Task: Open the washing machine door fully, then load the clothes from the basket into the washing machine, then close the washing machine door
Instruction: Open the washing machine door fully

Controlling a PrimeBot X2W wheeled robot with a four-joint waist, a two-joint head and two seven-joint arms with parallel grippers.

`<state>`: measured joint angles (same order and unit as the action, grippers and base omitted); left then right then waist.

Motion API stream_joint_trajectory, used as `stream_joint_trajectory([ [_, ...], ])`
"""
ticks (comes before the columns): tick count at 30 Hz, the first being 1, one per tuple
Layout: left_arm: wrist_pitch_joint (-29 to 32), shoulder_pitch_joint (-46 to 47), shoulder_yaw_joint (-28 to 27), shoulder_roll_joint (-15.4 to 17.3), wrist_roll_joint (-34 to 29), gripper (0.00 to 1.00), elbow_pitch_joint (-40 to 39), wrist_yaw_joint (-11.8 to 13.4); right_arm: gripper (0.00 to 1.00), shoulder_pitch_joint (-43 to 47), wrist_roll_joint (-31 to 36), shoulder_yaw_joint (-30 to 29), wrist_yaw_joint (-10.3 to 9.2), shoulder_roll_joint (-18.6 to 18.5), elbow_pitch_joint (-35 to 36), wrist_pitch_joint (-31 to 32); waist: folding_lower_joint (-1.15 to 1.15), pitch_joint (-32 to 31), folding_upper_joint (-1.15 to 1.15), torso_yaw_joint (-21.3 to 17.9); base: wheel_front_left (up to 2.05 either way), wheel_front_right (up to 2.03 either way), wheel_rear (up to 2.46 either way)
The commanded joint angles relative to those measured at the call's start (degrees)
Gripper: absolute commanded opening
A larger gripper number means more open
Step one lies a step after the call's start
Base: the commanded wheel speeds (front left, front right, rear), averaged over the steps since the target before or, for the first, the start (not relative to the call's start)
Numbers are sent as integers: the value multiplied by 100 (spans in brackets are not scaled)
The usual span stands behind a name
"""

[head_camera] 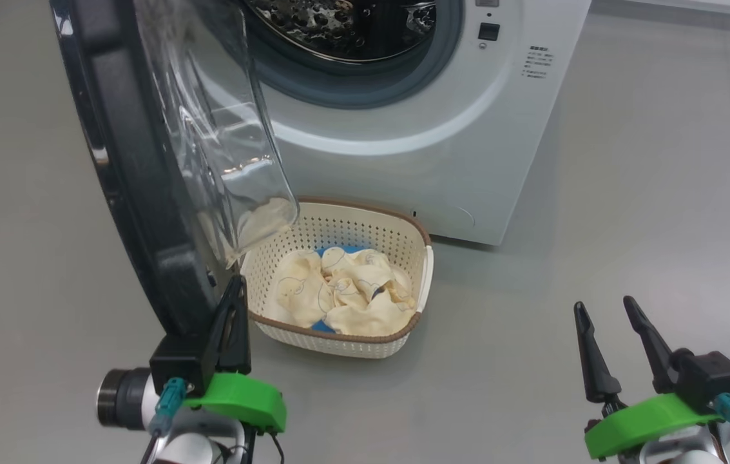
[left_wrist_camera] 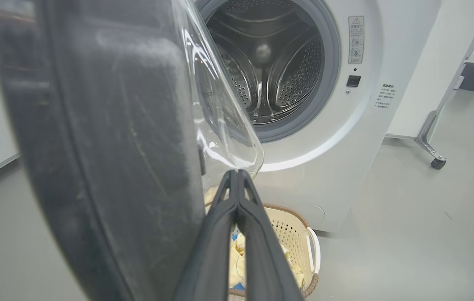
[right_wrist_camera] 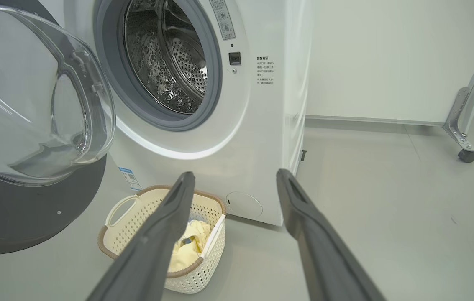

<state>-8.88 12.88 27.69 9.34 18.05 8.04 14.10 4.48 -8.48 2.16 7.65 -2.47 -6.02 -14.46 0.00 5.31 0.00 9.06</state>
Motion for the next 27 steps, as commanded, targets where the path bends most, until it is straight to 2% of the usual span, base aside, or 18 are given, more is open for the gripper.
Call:
stream_joint_trajectory([
  [1,-40,97,-301,160,-43,0,-166,450,100,-165,48,111,-16,-41,204,-54,0,30,0,136,0,0,0],
  [13,-212,-77,-566,308,33,0,-107,684,100,-176,115,145,-16,-41,234,-25,0,-8,0,599,0,0,0],
  [27,-425,-67,-1155,568,255,0,165,878,100,-163,93,221,-16,-41,330,62,0,-45,0,653,0,0,0],
])
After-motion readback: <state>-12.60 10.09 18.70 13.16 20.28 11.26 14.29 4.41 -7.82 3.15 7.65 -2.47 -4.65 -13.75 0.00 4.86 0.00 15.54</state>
